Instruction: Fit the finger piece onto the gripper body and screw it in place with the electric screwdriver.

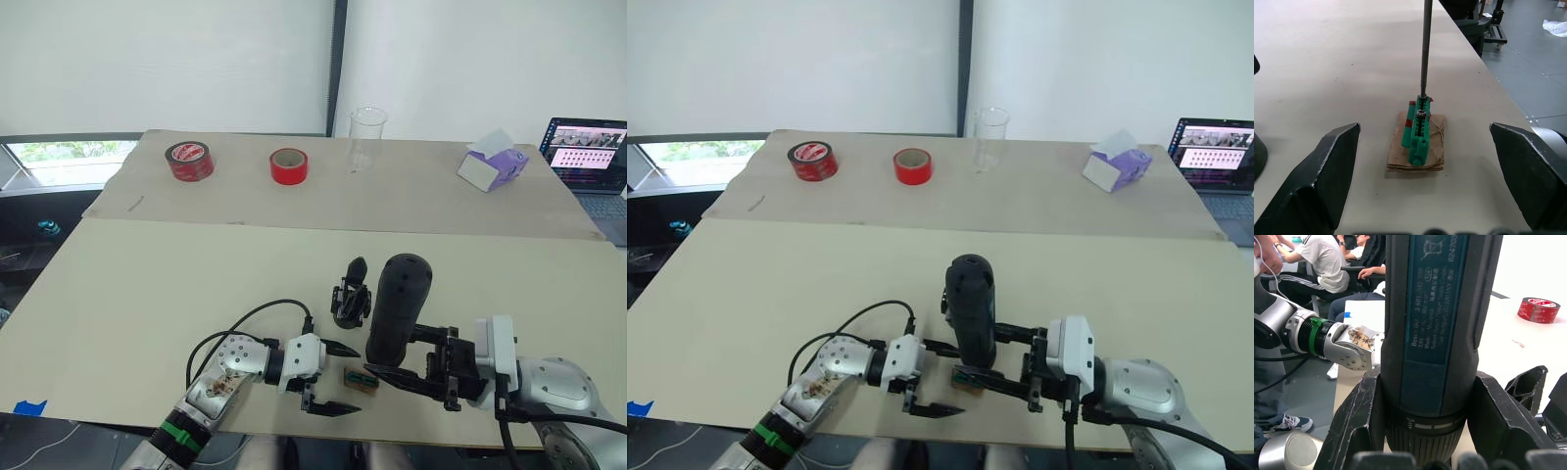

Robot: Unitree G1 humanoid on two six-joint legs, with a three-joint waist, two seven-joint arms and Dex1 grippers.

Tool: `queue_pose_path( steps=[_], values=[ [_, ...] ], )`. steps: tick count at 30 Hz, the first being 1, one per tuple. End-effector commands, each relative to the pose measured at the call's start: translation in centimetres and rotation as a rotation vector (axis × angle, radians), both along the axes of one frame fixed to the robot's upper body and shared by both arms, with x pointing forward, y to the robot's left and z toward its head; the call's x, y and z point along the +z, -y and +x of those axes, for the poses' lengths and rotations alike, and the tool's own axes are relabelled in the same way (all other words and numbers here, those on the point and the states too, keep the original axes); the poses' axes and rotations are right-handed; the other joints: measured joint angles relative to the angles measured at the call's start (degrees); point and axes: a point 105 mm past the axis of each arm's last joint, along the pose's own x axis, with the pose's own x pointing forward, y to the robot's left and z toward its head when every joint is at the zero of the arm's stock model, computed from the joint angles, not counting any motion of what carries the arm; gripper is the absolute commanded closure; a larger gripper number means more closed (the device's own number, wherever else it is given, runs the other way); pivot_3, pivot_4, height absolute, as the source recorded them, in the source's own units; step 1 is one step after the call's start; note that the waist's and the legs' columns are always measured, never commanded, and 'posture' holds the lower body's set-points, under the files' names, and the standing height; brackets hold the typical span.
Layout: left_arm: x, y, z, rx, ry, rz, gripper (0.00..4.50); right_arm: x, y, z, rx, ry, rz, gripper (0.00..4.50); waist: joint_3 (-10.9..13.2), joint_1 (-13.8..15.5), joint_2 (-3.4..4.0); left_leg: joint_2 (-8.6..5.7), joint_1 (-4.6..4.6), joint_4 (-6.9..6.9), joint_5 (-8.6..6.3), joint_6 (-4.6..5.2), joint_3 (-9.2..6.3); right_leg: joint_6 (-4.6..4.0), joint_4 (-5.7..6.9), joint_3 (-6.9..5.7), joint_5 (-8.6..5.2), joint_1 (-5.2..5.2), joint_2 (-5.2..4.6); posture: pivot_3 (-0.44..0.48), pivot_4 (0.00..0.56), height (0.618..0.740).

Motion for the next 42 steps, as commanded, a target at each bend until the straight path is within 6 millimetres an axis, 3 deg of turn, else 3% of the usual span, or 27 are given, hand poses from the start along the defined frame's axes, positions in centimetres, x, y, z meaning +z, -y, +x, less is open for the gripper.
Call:
queue_pose_path(
  steps=[1, 42],
  values=[
    [-2.19, -0.56, -0.51, 0.014, -0.071, 0.061, 0.0, 1.39, -0.25, -0.6, 0.031, 0.074, 0.023, 2.59, 0.0, 0.0, 0.0, 0.0, 0.0, 0.0, 0.0, 0.0, 0.0, 0.0, 0.0, 0.0, 0.0, 0.0, 0.0, 0.0, 0.15, 0.74],
    [-2.31, -0.57, -0.57, 0.017, -0.074, 0.057, 0.0, 1.25, -0.36, -0.36, 0.024, 0.076, 0.026, 2.59, 0.0, 0.1, 0.01, 0.01, 0.0, -0.01, -0.01, 0.0, 0.0, 0.02, -0.02, -0.01, -0.02, -0.02, -0.05, 0.0, 0.15, 0.74]
  ],
)
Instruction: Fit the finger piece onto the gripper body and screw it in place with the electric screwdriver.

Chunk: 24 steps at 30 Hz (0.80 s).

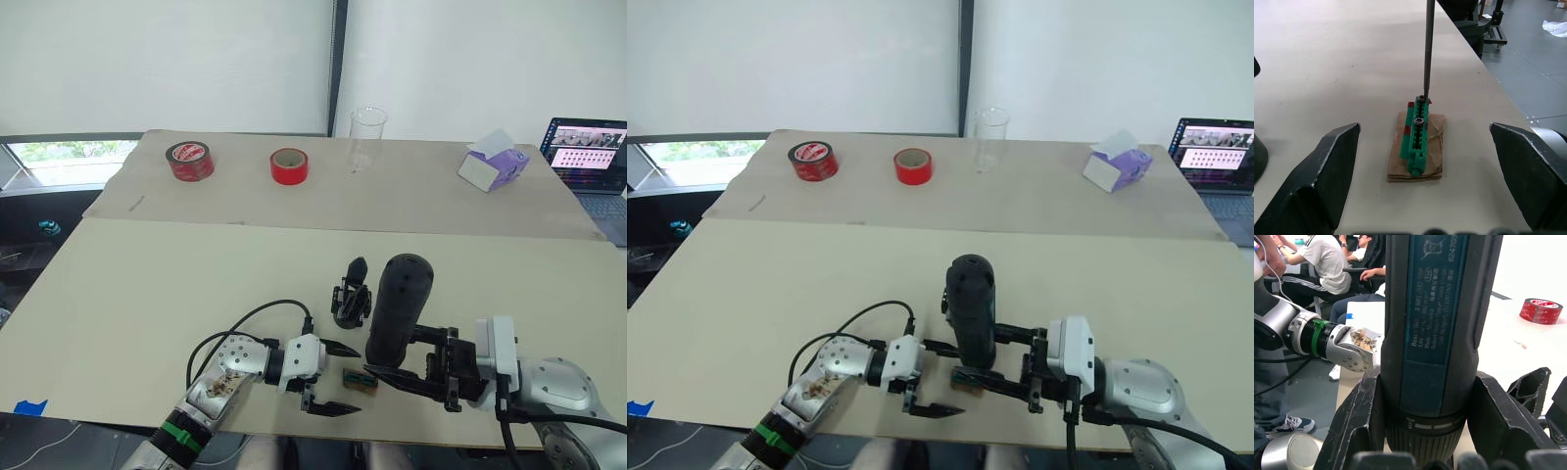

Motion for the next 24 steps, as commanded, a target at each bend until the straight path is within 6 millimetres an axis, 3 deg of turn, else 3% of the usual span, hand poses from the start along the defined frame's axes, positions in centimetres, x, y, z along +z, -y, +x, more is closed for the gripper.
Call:
queue_pose_path(
  steps=[1, 24],
  values=[
    [-2.28, -0.6, -0.54, 0.022, -0.079, 0.064, 0.0, 1.28, -0.31, -0.36, 0.023, 0.078, 0.025, 2.59, 0.0, 0.0, 0.0, 0.0, 0.0, 0.0, 0.0, 0.0, 0.0, 0.0, 0.0, 0.0, 0.0, 0.0, 0.0, 0.0, 0.15, 0.74],
    [-2.11, -0.42, -0.52, 0.022, -0.079, 0.059, 0.0, 1.45, -0.14, -0.59, 0.04, 0.051, 0.015, 2.59, 0.0, 0.0, 0.0, 0.0, 0.0, -0.02, -0.01, 0.0, 0.0, 0.01, -0.02, -0.01, -0.01, -0.03, -0.04, 0.0, 0.15, 0.74]
  ],
)
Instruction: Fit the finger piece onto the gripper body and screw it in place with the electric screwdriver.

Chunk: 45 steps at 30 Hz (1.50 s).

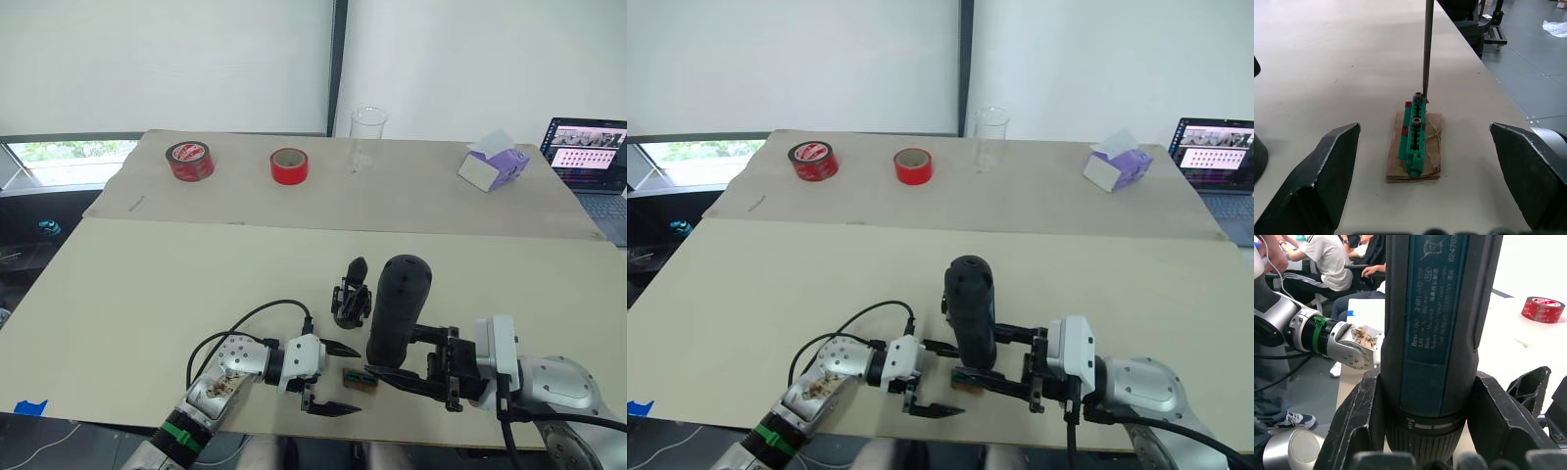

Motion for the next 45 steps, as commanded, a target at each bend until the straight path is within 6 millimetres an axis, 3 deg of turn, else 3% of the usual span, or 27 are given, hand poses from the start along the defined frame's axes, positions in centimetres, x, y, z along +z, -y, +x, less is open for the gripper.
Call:
queue_pose_path(
  steps=[1, 23, 33, 45],
  values=[
    [-2.1, -0.4, -0.5, 0.022, -0.078, 0.06, 0.0, 1.3, -0.3, -0.6, 0.033, 0.049, 0.027, 2.59, 0.0, 0.0, 0.0, 0.0, 0.0, 0.0, 0.0, 0.0, 0.0, 0.0, 0.0, 0.0, 0.0, 0.0, 0.0, 0.0, 0.15, 0.74],
    [-1.9, -0.5, -0.7, 0.02, -0.079, 0.059, 0.0, 0.9, -0.3, -0.8, 0.044, 0.017, 0.01, 2.59, 0.0, 0.0, 0.0, 0.0, -0.01, -0.04, -0.01, 0.0, 0.01, 0.01, -0.02, 0.0, -0.01, -0.02, -0.02, 0.0, 0.15, 0.74],
    [-2.0, -0.6, -0.6, 0.023, -0.078, 0.063, 0.0, 2.4, 0.0, -0.5, 0.024, 0.069, 0.056, 2.59, 0.0, 0.0, -0.01, 0.0, -0.01, -0.05, 0.0, 0.0, 0.01, 0.01, -0.03, 0.0, -0.01, -0.02, -0.02, 0.0, 0.15, 0.74],
    [-2.2, -0.6, -0.5, 0.026, -0.078, 0.065, 0.0, 1.6, -0.4, -0.2, 0.032, 0.059, 0.039, 2.59, 0.0, 0.0, -0.01, 0.0, -0.02, -0.05, 0.0, 0.01, 0.0, 0.01, -0.04, -0.01, -0.01, -0.02, -0.03, 0.0, 0.15, 0.74]
  ],
)
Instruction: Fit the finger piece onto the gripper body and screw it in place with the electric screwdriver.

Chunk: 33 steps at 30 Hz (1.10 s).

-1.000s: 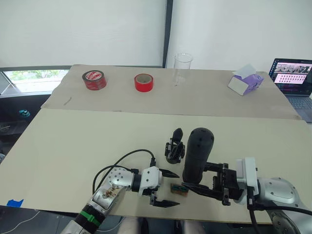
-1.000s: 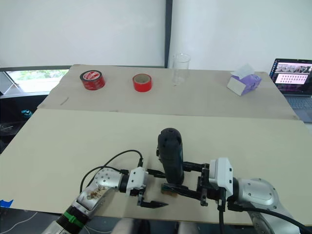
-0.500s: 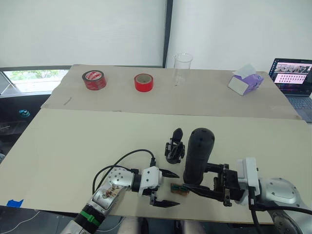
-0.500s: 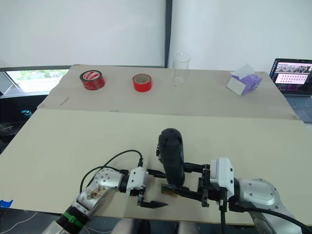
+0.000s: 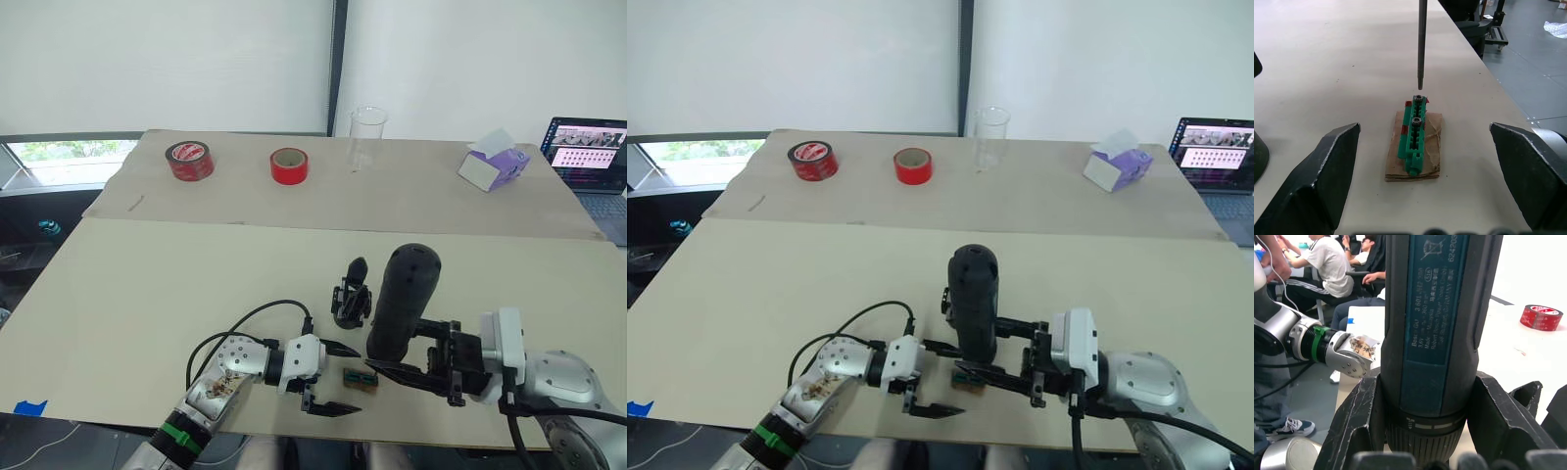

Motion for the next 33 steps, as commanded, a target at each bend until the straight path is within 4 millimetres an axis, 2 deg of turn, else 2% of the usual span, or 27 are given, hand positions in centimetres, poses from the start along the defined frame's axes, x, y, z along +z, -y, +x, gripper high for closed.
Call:
queue_pose_path(
  steps=[1, 33],
  values=[
    [-2.21, -0.66, -0.46, 0.019, -0.079, 0.067, 0.0, 0.91, -0.28, -0.44, 0.024, 0.049, 0.023, 2.59, 0.0, 0.0, 0.0, 0.0, 0.0, 0.0, 0.0, 0.0, 0.0, 0.0, 0.0, 0.0, 0.0, 0.0, 0.0, 0.0, 0.15, 0.74],
    [-1.7, -0.46, -0.6, 0.019, -0.08, 0.062, 0.0, 0.46, -0.02, -0.37, 0.012, 0.054, 0.02, 2.59, 0.0, -0.1, 0.0, 0.0, 0.0, -0.01, 0.0, 0.0, 0.0, 0.0, 0.0, 0.0, 0.0, -0.01, 0.0, 0.0, 0.15, 0.74]
  ],
)
